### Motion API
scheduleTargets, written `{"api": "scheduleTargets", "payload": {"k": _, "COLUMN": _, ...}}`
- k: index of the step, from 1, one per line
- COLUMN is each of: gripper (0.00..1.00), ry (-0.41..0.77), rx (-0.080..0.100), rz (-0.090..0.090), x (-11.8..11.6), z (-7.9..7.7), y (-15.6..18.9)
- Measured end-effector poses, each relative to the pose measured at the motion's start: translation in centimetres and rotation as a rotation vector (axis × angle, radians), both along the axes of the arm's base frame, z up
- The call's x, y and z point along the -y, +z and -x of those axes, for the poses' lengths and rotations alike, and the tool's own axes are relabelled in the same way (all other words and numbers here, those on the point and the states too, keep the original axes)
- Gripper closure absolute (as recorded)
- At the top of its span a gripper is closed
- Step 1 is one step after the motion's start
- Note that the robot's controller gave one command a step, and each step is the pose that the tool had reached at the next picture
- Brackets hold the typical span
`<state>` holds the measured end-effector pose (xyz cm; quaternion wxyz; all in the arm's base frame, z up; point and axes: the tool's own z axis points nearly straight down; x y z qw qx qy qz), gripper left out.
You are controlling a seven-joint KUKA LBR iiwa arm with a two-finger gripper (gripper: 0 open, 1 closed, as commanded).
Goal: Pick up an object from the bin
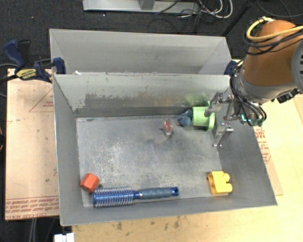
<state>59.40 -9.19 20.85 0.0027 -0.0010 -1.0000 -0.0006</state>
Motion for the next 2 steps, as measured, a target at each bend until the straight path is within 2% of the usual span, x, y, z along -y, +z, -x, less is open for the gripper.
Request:
{"api": "scheduleTargets", "payload": {"k": 1, "gripper": 0.00, "ry": -0.078, "rx": 0.015, "rz": -0.005, "x": 1.8, "z": -3.5, "y": -7.6}}
{"api": "scheduleTargets", "payload": {"k": 2, "gripper": 0.00, "ry": -0.229, "rx": 0.009, "rz": 0.000, "x": 2.8, "z": -4.5, "y": -8.8}}
